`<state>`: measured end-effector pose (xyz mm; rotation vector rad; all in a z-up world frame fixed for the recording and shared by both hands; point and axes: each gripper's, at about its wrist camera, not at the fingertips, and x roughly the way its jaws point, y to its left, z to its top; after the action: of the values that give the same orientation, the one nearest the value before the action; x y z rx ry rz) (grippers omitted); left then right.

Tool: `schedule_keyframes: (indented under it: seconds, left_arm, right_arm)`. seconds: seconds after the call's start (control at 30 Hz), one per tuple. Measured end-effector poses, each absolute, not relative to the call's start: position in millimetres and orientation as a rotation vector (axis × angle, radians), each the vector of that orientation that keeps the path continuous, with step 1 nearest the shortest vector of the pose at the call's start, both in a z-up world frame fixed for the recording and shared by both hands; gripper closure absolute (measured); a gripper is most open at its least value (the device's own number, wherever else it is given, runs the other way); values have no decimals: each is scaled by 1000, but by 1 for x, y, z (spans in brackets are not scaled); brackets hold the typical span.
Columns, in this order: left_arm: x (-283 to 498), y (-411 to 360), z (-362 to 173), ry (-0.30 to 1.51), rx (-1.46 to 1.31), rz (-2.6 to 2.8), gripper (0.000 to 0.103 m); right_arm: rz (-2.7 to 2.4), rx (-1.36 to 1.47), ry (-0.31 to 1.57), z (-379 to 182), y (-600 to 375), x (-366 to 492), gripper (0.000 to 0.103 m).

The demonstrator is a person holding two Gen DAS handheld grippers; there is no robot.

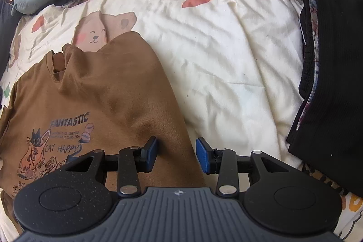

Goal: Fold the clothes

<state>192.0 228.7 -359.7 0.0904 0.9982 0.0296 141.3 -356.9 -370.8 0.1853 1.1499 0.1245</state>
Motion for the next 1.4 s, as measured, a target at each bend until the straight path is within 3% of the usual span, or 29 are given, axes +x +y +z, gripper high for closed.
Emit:
schedule_keyframes:
  seconds: [0.63,0.87,0.97,1.03,1.1,1.4]
  left_arm:
    - [177,206,-372,1051,79,-115,67]
    - [185,201,-385,1071,95,-167,57]
    - [188,196,-389,1077,120,-197,69]
    - [188,194,-388,1075,146,-199,84]
    - [185,195,-383,1061,155,-184,90]
    - [175,221,-347,956,169,-42,97]
  right_arm:
    - [141,158,1153,-371,-353,142,59]
    - [146,154,1158,-372,-353,141,59]
    - [147,154,1159,-372,-353,143,59]
    - [148,151,1156,-372,-353,144,59]
    - [148,151,1153,-373,-353,146,59]
    - [169,130,1105,-367,-349,165,59]
